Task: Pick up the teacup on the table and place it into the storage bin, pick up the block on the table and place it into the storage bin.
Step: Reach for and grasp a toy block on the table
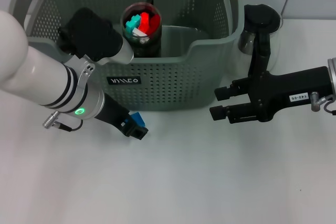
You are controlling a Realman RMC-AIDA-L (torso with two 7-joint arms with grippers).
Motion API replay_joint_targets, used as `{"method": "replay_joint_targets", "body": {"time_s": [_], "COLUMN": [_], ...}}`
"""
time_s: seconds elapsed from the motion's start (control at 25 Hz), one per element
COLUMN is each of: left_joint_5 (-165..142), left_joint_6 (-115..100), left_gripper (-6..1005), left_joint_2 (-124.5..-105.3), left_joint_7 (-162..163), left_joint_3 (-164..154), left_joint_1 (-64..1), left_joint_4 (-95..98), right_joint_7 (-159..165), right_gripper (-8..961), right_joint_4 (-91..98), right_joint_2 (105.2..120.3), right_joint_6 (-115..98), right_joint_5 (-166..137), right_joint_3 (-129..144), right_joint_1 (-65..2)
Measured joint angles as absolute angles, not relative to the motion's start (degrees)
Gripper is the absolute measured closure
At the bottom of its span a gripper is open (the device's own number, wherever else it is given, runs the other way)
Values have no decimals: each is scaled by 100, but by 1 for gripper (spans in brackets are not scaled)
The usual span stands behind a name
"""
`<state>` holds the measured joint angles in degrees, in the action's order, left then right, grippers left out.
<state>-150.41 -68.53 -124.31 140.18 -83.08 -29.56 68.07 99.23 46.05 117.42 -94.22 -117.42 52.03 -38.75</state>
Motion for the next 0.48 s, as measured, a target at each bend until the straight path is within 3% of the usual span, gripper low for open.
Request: {"method": "replay_joint_targets", "body": {"time_s": [0.48], "left_joint_5": [-15184], "left_joint_6": [-6915], "left_gripper": [337], "left_joint_2": [-12430], "left_joint_7": [13951], "left_joint_3": [-8280], "left_joint_1": [-2906], "left_joint_4": [6931], "right_joint_7": [9923], "right_gripper": [344], "right_joint_4": [4605], "right_joint_2": [11742], "right_joint_6": [-9422], "right_joint_5": [-11742], "right_joint_3": [5202], "right_joint_1": [-3869]}}
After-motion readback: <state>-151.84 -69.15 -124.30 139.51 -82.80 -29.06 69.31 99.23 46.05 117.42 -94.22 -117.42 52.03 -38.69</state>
